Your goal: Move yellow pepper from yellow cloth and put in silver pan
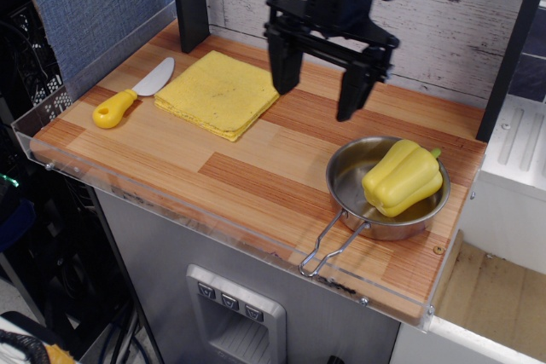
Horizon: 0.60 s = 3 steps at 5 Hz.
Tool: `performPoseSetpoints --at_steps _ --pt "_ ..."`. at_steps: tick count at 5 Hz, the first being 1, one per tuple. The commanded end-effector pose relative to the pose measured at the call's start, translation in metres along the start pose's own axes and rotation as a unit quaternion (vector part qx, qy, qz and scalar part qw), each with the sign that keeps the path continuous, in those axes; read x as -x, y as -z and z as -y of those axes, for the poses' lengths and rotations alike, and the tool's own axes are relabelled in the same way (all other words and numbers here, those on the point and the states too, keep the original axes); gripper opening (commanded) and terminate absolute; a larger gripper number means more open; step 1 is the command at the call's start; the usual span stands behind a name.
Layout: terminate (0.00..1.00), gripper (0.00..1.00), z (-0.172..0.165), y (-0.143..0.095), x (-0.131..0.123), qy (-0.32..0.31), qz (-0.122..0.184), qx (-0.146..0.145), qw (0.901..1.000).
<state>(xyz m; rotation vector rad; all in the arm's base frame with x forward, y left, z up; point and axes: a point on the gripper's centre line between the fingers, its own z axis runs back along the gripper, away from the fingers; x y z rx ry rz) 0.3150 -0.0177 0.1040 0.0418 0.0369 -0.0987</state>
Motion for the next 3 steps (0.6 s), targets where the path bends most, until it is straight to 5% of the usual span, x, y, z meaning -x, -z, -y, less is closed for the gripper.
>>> performPoseSetpoints --at_steps 1,2,3 --pt "0.00 1.00 -0.0104 -0.0158 0.0034 0.007 0.038 -0.007 0.9992" --pt "0.00 1.00 -0.0104 -0.0158 0.0034 0.007 0.038 -0.007 0.9992" --pt "1.00 1.00 -0.0104 -0.0158 0.0034 0.007 0.038 -0.007 0.9992"
